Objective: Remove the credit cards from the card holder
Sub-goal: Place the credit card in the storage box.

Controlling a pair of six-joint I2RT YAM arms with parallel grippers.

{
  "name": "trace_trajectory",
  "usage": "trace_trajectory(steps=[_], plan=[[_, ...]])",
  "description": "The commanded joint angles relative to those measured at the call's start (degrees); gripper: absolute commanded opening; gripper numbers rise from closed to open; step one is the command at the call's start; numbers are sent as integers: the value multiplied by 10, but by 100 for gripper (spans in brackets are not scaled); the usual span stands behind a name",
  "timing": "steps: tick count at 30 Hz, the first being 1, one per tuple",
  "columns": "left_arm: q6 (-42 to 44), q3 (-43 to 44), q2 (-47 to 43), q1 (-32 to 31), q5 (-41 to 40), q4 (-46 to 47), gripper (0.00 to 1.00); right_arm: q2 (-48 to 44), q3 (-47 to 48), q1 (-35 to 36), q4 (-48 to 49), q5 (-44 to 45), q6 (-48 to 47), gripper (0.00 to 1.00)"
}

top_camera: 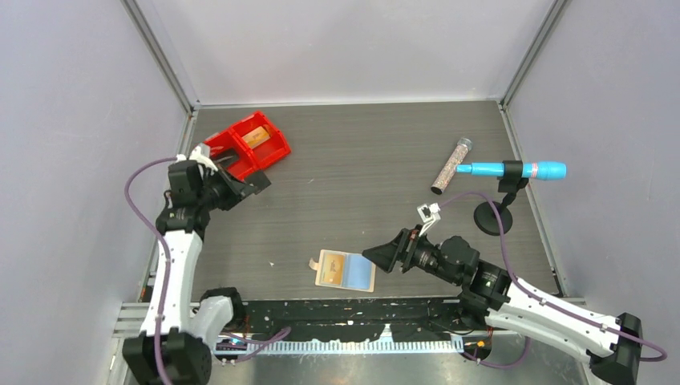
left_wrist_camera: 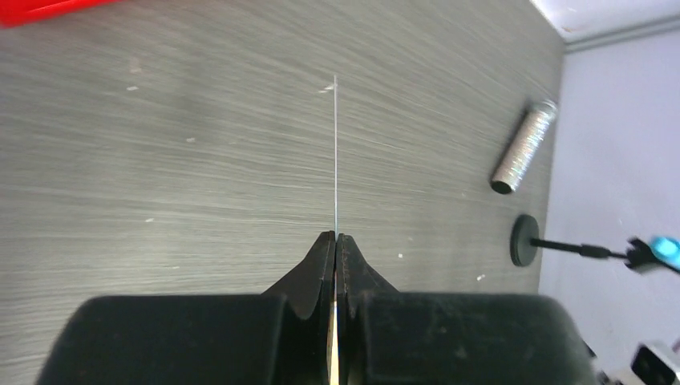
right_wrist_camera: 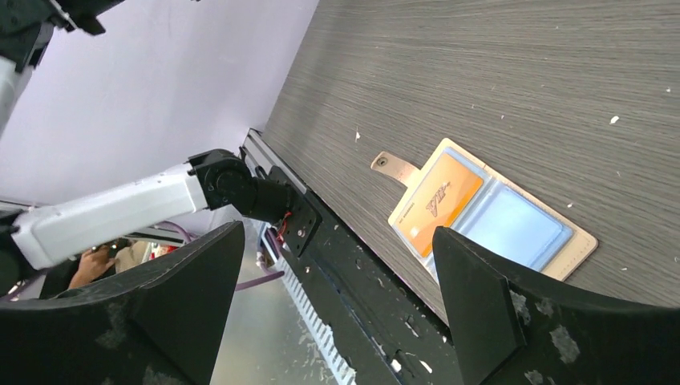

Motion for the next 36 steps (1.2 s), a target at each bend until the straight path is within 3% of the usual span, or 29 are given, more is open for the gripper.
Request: trace_trajectory(steps=[1, 6, 14, 23, 36], plan=[[57, 41, 79, 90, 63, -47, 0, 23, 54, 0, -10, -2, -38, 95], [56, 88, 189, 163, 74, -14, 0, 96, 115, 0, -52, -21, -107, 95], [84, 250, 359, 176, 47, -73, 0, 152, 176, 0, -75, -30, -151, 95], [107, 360, 464, 176, -30, -99, 0, 171, 213, -1, -96, -24, -174, 95], [84, 440, 572, 176, -36, -65, 0, 208, 263, -2, -112, -28, -185, 95]])
